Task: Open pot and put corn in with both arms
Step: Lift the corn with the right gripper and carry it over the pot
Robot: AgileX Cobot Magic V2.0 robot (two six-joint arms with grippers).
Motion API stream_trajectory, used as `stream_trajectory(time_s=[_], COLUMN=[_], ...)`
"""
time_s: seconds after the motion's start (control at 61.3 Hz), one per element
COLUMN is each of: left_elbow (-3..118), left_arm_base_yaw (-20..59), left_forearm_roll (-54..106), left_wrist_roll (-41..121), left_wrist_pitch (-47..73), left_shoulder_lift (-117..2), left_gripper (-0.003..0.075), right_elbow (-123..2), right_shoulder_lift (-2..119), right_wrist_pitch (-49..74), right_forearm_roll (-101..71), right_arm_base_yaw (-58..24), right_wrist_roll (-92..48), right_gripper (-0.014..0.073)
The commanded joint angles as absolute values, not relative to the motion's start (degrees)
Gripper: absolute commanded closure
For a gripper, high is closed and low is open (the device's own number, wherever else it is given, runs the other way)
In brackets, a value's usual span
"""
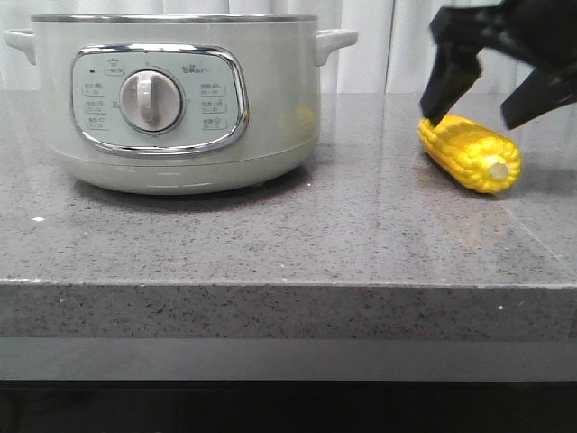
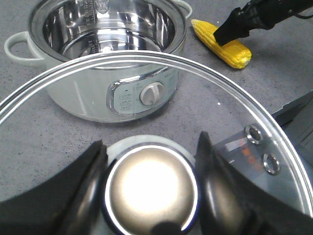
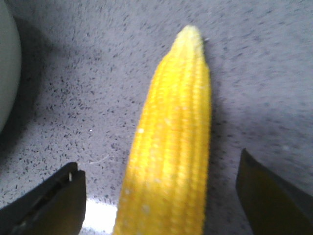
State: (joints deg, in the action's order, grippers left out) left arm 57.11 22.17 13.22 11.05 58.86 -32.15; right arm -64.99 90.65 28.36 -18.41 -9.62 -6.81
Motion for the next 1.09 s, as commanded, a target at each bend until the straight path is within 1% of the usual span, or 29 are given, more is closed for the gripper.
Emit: stream_trajectory(time_s=[0.0,0.147,0.229,0.261,0.326,0.424,0.457,0.506,0.653,0.784,0.898,1.077], left_elbow=[59.02,59.02,59.02,59.02,59.02,59.02,59.02,59.02,59.02,59.02,59.02,59.02], left_arm_base_yaw=[22.64,22.64,22.64,22.64,22.64,22.64,22.64,22.64,22.64,22.64,22.64,22.64], left_forearm_roll=[14.92,14.92,14.92,14.92,14.92,14.92,14.92,14.92,14.92,14.92,15.07,15.07], left_wrist_roll=[10.43,10.43,10.43,10.43,10.43,10.43,10.43,10.43,10.43,10.43,10.43,10.43], left_wrist_pitch=[51.37,51.37,51.37,51.37,51.37,51.37,51.37,51.37,51.37,51.37,51.37,51.37], left_shoulder_lift=[-32.14,-32.14,-32.14,-32.14,-32.14,-32.14,-32.14,-32.14,-32.14,-32.14,-32.14,-32.14], left_gripper=[0.0541,0.0541,0.0541,0.0541,0.0541,0.0541,0.0541,0.0541,0.0541,0.0541,0.0541,0.0541], right_elbow=[-67.73,-67.73,-67.73,-67.73,-67.73,-67.73,-67.73,-67.73,-68.64,-74.47,-83.01,-98.44], right_shoulder_lift=[90.96,93.0,93.3,93.32,93.03,92.5,92.15,91.59,87.9,85.8,87.07,93.69], right_wrist_pitch=[26.27,26.44,26.5,26.5,26.4,26.18,26.01,25.76,24.84,26.98,30.22,34.35], right_forearm_roll=[-19.28,-19.28,-19.28,-19.28,-19.28,-19.28,-19.28,-19.23,-18.91,-18.91,-18.91,-18.91], right_arm_base_yaw=[-10.21,-10.23,-10.23,-10.23,-10.23,-10.23,-10.15,-9.9,-8.72,-9.83,-13.59,-22.25], right_wrist_roll=[-7.24,-7.24,-7.24,-7.24,-7.24,-7.24,-7.24,-7.24,-7.24,-8.22,-9.73,-10.38], right_gripper=[-0.0041,-0.0041,-0.0022,0.0012,0.0119,0.0321,0.036,0.0393,0.0388,0.0387,0.0387,0.0387])
